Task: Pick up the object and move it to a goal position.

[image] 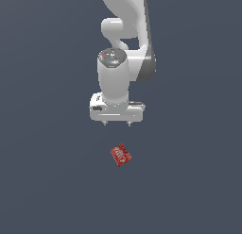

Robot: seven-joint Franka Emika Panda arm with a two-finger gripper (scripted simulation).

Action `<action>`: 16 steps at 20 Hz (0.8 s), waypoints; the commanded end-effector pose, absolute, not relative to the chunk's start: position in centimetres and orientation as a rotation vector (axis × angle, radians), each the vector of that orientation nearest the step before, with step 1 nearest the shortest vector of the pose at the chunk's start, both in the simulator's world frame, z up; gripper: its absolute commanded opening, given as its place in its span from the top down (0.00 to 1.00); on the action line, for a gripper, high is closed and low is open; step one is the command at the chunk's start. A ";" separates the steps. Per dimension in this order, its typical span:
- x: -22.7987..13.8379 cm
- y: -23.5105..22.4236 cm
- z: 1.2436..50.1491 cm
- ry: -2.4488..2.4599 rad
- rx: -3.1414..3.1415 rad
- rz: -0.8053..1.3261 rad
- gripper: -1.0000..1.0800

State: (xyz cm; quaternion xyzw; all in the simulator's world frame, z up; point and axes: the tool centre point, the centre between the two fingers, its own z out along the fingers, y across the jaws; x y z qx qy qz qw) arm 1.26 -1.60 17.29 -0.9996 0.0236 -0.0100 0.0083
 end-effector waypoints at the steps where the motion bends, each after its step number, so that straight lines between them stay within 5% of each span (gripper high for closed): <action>1: 1.3 -1.6 17.3 0.074 -3.124 -0.031 0.04; 16: 1.1 -0.2 17.1 -0.007 -3.141 -0.038 0.04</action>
